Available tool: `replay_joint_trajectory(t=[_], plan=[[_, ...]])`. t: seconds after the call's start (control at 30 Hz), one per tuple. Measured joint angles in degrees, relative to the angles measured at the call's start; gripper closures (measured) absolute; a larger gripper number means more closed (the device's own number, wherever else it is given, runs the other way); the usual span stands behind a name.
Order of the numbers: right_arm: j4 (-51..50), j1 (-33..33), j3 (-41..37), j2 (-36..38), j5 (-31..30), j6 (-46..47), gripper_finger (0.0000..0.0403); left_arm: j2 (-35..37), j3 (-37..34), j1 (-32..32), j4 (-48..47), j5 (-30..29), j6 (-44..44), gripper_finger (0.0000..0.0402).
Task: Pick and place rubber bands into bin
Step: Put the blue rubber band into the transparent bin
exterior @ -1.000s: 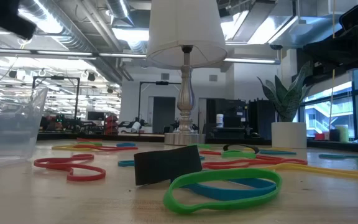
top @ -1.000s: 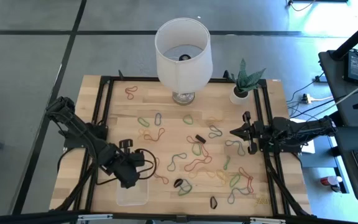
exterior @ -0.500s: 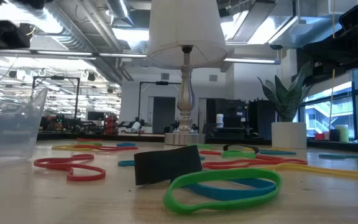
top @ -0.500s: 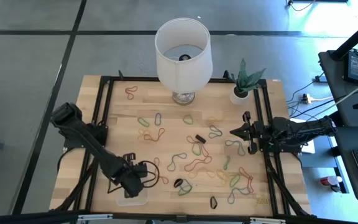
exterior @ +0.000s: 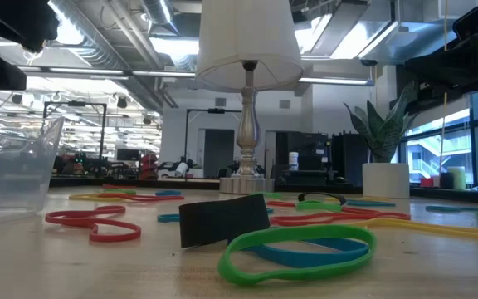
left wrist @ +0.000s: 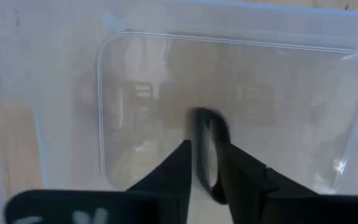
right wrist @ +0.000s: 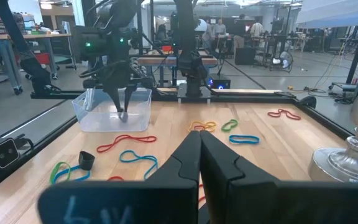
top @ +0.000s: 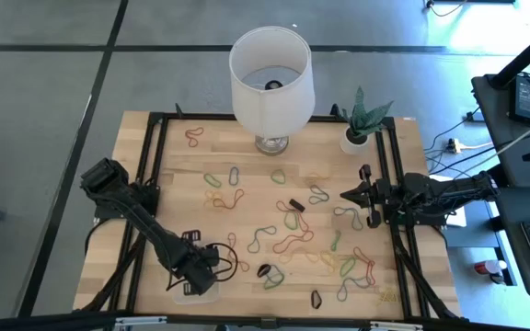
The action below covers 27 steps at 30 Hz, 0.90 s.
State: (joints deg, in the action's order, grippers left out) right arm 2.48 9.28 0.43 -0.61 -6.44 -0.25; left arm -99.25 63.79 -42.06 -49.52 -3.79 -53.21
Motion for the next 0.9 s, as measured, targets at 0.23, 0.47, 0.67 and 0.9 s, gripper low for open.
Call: replay_joint_trajectory(t=[0.23,0.47,0.67,0.9], plan=[[0.0,0.0,0.0,0.0,0.0,0.0,0.0393,0.1,0.0,1.4,-2.1,3.8,2.9,0.0279],[0.0,0.0,0.0,0.0,0.0,0.0,0.0393,3.1,0.0,3.3,-4.7,4.1,3.0,0.0303],[0.0,0.0,0.0,0.0,0.0,0.0,0.0393,10.5,0.0,5.3,-5.1,3.6,8.1,0.035],[0.0,0.0,0.0,0.0,0.0,0.0,0.0393,20.8,0.0,9.1,-6.9,-1.2,19.5,0.0397]])
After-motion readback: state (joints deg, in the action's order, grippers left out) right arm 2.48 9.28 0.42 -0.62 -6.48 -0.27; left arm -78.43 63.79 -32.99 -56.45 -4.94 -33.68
